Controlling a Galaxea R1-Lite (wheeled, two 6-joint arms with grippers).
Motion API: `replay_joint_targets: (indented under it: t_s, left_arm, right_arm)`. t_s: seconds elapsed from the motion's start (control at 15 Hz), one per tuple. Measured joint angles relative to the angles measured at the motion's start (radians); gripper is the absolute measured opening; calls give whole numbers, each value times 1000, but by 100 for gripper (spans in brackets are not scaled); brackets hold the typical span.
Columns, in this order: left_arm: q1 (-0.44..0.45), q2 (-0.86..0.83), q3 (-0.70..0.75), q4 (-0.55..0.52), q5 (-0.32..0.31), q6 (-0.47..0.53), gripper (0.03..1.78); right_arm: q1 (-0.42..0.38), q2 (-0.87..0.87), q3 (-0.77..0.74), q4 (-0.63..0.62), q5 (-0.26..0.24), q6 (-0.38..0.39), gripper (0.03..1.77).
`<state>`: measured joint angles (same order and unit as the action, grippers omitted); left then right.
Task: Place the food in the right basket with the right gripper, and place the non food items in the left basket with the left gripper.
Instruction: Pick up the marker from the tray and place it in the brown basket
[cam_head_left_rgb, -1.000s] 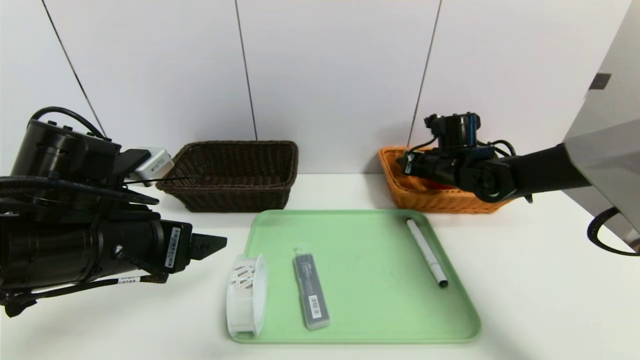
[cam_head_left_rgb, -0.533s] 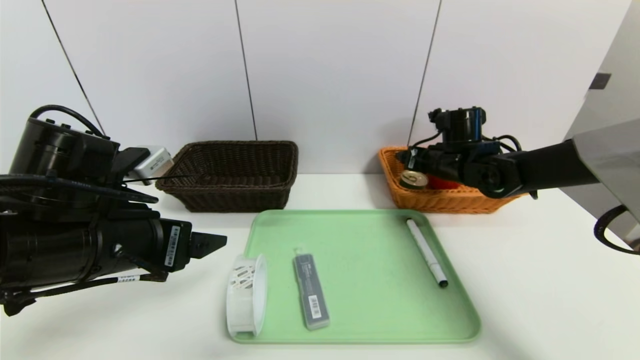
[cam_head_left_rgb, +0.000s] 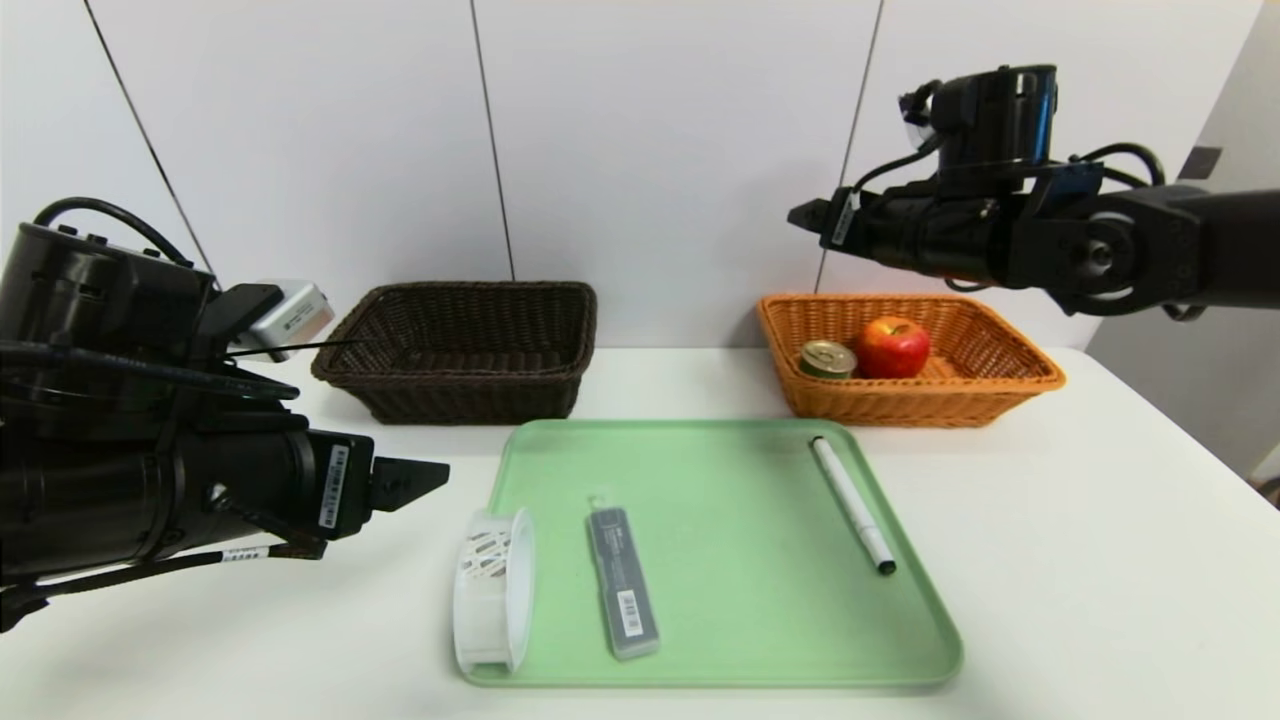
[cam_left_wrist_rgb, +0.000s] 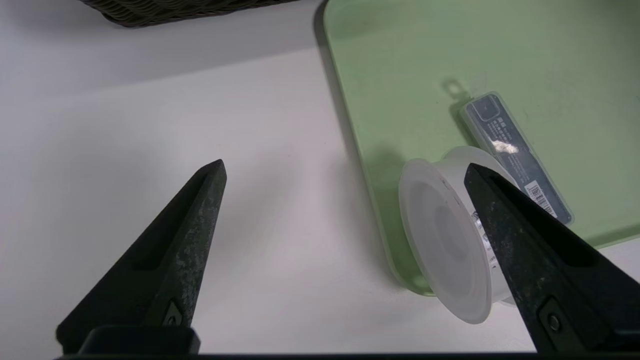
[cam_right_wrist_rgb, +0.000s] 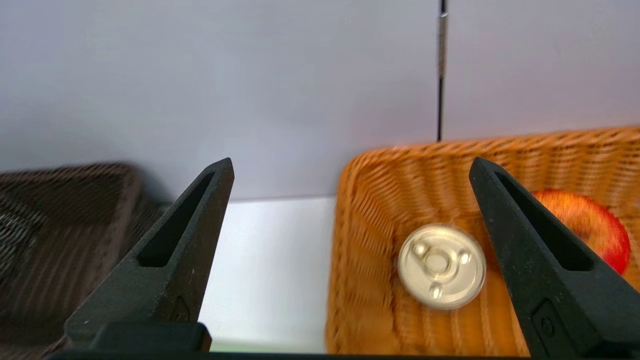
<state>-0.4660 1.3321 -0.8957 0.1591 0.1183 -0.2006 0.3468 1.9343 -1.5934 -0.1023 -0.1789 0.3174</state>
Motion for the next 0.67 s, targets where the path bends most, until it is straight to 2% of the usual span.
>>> replay_joint_targets:
  t_s: [0.47,0.53,0.67]
  left_arm:
    - [0,-32,-1,1,0,0,169]
    - [-1,-37,-2,1,0,0,169]
    - [-1,-44,-5,2,0,0,169]
  right_arm:
    - [70,-163,-283,933,19,3,168]
    - [73,-164,-295,1041,22,1,168]
    - [86,-155,-305,1160,51,13,169]
